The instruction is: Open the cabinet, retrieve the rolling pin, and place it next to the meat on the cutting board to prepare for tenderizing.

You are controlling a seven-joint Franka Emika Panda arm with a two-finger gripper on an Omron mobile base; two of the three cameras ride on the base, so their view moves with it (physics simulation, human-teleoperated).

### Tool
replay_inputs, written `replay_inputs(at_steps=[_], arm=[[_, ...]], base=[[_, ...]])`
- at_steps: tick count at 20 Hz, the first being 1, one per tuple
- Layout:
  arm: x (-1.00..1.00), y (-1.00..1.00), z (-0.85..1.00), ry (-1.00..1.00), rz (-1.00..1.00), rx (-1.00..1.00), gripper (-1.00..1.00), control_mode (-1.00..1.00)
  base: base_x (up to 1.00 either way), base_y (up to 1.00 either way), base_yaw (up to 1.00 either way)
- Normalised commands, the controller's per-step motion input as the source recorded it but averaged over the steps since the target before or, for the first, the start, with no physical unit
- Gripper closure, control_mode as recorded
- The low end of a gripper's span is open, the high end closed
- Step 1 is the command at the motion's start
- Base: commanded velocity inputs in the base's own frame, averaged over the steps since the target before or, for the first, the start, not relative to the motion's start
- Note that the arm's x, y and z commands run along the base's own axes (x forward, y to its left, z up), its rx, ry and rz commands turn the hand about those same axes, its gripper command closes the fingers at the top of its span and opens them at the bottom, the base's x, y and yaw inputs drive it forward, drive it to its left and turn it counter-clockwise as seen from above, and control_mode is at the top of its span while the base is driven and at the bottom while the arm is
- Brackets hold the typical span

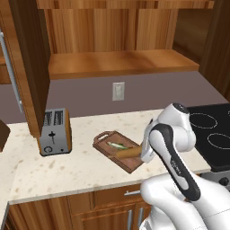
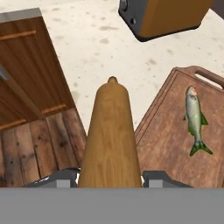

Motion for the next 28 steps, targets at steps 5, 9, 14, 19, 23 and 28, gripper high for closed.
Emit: replay_inputs(at_steps=[5,9,14,19,23,28], arm=[[0.16,0.03,-0.15,0.04,0.00,0.00,1.00,-1.00],[0.11,0.10,-0.20,0.02,0.00,0.00,1.00,-1.00],[0.07,0.09,-0.25,0.00,0.00,0.01,1.00,-1.00],[0.12,0.02,-0.21,0.00,0.00,0.02,1.00,-1.00],[0.12,0.00,-0.15,0.00,-0.02,0.04,1.00,-1.00],[0.16,0.00,-0.10,0.00,-0.07,0.02,1.00,-1.00]], base=[[0.00,0.00,0.00],[0.00,0.00,0.00],[0.00,0.00,0.00],[0.00,0.00,0.00],[0.00,0.00,0.00],[0.00,0.00,0.00]])
